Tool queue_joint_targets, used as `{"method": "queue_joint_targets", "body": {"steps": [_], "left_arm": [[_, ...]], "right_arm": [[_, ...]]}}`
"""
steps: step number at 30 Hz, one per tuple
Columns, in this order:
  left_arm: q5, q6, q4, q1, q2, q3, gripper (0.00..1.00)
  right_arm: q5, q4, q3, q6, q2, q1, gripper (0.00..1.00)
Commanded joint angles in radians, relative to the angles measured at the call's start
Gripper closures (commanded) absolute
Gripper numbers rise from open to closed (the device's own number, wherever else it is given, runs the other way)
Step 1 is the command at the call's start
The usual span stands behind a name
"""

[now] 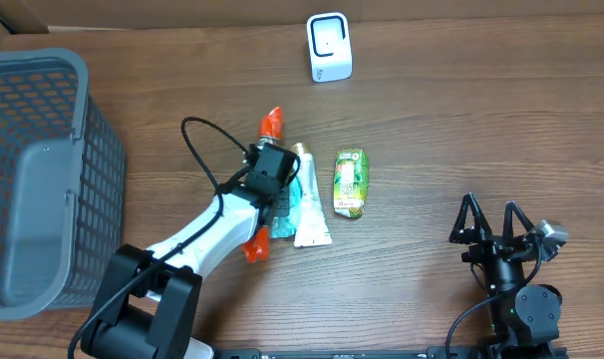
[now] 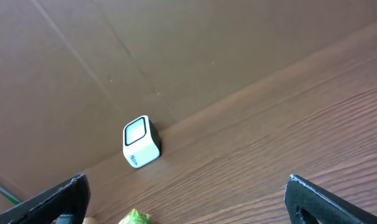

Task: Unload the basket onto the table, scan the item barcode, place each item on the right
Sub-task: 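Lift the spaghetti out and lay it left of the mint packet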

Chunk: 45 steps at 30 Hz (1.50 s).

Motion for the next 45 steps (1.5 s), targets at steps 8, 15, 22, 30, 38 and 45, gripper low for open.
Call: {"method": "queue_joint_targets", "body": {"steps": [8, 15, 22, 30, 38, 45], "left_arm": [[-0.033, -0.037, -0.022, -0.013, -0.025, 0.001, 0.96], [-0.031, -0.036, -0.035, -0.013, -0.026, 0.027, 0.01], [0.057, -0.006, -0.156, -0.013, -0.047, 0.212, 0.01], [0.064, -0.006, -0.394, -0.005, -0.106, 0.485, 0.01], [0.062, 0.073, -0.578, 0.029, -0.222, 0.636, 0.01], [0.066, 0.152, -0.687, 0.160, -0.355, 0.705, 0.00]], "right_arm": [[0.006, 0.005, -0.010, -0.001, -0.010, -0.004, 0.00], [0.006, 0.005, -0.010, -0.001, -0.010, -0.004, 0.00], [0.006, 0.005, -0.010, -0.001, -0.010, -0.004, 0.00], [0.006, 0.005, -0.010, -0.001, -0.010, -0.004, 0.00], [0.006, 0.005, -0.010, -0.001, -0.010, -0.004, 0.00], [0.006, 0.005, -0.010, -0.001, -0.010, -0.004, 0.00]]}}
